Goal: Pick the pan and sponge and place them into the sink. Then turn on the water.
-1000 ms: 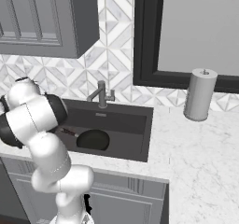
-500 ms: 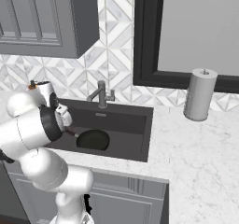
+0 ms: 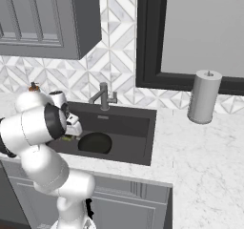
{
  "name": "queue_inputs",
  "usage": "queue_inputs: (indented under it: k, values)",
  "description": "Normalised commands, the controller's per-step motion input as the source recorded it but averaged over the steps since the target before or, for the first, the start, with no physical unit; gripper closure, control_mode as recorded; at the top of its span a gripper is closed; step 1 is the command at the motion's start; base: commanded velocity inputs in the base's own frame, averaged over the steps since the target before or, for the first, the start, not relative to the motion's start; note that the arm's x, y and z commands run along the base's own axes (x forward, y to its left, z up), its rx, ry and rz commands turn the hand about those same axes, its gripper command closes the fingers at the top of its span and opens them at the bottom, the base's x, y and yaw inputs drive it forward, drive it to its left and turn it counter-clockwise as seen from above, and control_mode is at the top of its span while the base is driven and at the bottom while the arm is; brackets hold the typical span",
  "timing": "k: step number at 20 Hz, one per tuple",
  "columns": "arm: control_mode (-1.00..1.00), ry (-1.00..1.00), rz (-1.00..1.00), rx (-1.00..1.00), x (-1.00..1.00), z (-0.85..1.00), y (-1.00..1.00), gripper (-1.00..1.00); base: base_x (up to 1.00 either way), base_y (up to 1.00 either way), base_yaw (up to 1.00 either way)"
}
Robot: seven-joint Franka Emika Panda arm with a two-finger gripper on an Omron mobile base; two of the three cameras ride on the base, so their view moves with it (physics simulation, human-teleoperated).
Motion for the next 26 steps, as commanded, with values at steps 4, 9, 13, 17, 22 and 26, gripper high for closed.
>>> queue_inputs:
  k: [4, 9, 13, 17, 22, 26]
  values:
    - [-1.0, 0.0, 0.0, 0.0, 0.17, -0.37, 0.0, 1.0, 0.0, 0.0, 0.0]
    - [-1.0, 0.0, 0.0, 0.0, 0.17, -0.3, 0.0, 1.0, 0.0, 0.0, 0.0]
    - [-1.0, 0.0, 0.0, 0.0, 0.19, -0.31, 0.0, 1.0, 0.0, 0.0, 0.0]
    - [-1.0, 0.0, 0.0, 0.0, 0.18, -0.26, 0.0, 1.0, 0.0, 0.0, 0.0]
    - [-1.0, 0.0, 0.0, 0.0, 0.17, -0.26, 0.0, 1.0, 0.0, 0.0, 0.0]
    - [-1.0, 0.0, 0.0, 0.0, 0.12, -0.29, 0.01, 1.0, 0.0, 0.0, 0.0]
